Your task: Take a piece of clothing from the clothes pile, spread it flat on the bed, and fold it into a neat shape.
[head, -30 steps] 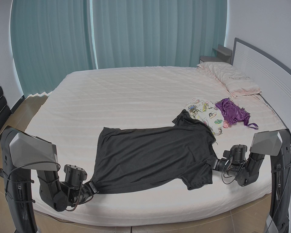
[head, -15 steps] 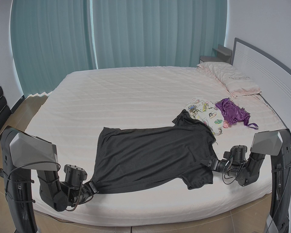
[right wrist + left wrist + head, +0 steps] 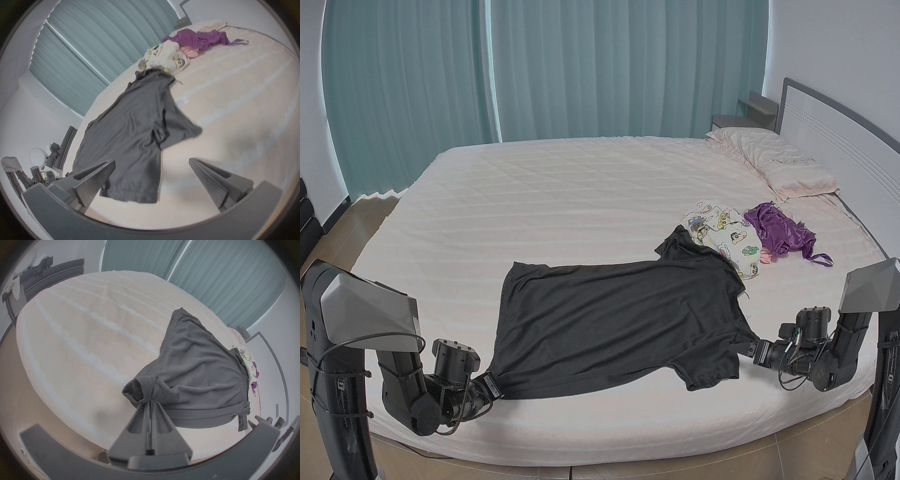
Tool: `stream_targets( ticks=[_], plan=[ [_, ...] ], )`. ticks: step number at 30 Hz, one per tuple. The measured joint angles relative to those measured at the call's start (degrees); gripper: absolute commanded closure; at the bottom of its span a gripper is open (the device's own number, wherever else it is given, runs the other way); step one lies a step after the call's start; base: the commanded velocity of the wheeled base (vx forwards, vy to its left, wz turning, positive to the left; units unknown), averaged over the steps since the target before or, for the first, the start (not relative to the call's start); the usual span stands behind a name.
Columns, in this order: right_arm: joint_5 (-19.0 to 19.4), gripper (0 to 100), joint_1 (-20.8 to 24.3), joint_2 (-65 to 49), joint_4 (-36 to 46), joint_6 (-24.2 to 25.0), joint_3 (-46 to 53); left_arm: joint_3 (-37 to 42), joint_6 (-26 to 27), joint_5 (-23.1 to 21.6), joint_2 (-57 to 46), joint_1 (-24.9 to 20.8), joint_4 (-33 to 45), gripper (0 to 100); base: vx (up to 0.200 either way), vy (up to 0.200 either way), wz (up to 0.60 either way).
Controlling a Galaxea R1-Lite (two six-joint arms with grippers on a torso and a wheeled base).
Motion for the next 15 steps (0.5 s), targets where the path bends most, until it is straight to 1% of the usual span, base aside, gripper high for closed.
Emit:
stream_targets(
  ticks=[5,12,13,15],
  plan=[
    [0.6,0,1.3,0.5,-0.1,-0.1,2.5,0.1,0.0,0.0,0.0,0.0,0.0,100,0.000,0.000,0.00],
    [-0.2,0,3.1,2.0,-0.4,0.2,2.0,0.1,0.0,0.0,0.0,0.0,0.0,100,0.000,0.000,0.00],
    [-0.6,100,3.4,2.1,-0.4,0.2,1.9,0.1,0.0,-0.1,0.0,0.0,0.0,100,0.000,0.000,0.00],
    [-1.2,100,3.7,2.3,-0.3,0.3,1.9,0.0,0.0,-0.1,0.1,0.0,0.0,100,0.000,0.000,0.00]
  ],
)
